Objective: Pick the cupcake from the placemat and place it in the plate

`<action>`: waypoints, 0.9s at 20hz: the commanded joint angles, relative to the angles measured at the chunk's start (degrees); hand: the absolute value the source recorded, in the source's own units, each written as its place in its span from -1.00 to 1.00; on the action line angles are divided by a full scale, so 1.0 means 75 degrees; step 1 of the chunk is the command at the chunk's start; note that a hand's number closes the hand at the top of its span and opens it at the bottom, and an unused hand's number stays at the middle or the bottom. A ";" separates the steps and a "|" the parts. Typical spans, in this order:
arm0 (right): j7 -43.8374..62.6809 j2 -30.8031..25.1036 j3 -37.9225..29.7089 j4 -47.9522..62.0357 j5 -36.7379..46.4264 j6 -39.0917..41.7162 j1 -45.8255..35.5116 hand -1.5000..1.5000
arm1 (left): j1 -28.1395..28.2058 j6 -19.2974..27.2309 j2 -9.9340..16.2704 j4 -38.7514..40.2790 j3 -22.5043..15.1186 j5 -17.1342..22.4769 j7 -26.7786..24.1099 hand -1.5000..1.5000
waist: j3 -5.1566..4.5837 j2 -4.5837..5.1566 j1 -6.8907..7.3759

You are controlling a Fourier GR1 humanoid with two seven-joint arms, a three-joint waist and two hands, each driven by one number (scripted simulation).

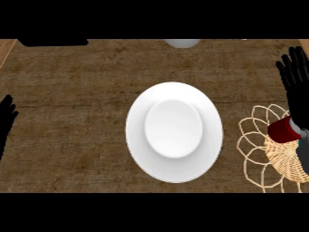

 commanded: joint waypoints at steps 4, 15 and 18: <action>0.0794 -0.0412 -0.1259 0.0236 -0.3056 0.2990 0.0280 -1.00 | 0.0148 -0.0012 0.0122 -0.0311 -0.0372 -0.0806 -0.0978 0.00 | -0.0050 -0.0291 -0.0031; -0.1168 -0.1269 -0.3983 0.0923 -0.3782 0.4589 0.3006 -1.00 | 0.0954 0.0086 -0.0298 -0.0825 -0.0771 -0.1359 -0.1724 0.00 | -0.0081 -0.0287 -0.0039; -0.1168 -0.1634 -0.4390 0.1554 -0.3856 0.5824 0.3107 -1.00 | 0.1132 -0.0167 -0.0229 -0.1123 -0.0671 -0.1466 -0.1647 0.00 | -0.0079 -0.0269 0.0101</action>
